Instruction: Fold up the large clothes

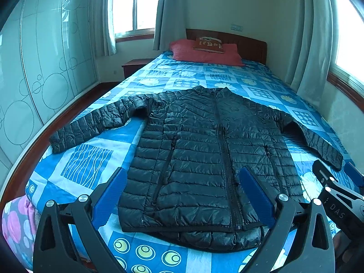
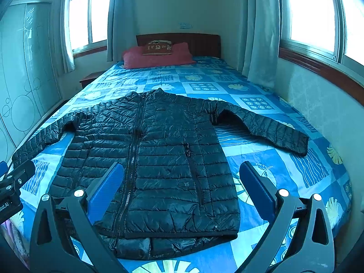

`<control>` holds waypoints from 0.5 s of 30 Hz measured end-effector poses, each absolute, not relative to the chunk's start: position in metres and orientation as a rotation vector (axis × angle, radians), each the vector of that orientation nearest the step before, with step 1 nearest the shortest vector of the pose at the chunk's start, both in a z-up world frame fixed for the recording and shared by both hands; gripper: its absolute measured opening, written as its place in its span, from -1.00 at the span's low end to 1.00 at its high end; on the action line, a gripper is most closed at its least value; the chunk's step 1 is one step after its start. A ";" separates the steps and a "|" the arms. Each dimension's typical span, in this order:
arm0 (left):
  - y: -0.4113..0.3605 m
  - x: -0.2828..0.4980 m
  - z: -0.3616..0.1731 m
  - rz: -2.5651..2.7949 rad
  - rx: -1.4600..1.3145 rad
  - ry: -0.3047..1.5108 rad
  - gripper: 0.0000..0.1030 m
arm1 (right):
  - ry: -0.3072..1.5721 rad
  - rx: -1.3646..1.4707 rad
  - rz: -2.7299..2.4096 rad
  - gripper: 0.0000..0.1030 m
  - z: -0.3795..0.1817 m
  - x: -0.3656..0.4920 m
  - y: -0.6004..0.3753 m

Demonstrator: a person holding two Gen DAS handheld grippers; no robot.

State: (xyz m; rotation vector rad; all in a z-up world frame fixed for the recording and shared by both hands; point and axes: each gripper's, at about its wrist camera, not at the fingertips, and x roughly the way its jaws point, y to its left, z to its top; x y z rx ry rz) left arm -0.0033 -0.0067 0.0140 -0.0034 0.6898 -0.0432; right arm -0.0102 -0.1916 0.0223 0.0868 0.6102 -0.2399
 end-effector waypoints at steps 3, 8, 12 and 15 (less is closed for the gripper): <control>-0.008 -0.003 0.012 -0.047 0.000 0.694 0.91 | 0.614 0.080 -0.238 0.96 0.021 -0.010 -0.189; -0.009 -0.004 0.011 -0.047 0.003 0.697 0.91 | 0.616 0.072 -0.232 0.96 0.020 -0.011 -0.186; -0.007 -0.004 0.010 -0.044 0.000 0.697 0.91 | 0.619 0.073 -0.231 0.96 0.019 -0.011 -0.186; -0.006 -0.006 0.011 -0.037 -0.004 0.682 0.91 | 0.618 0.075 -0.226 0.96 0.019 -0.012 -0.184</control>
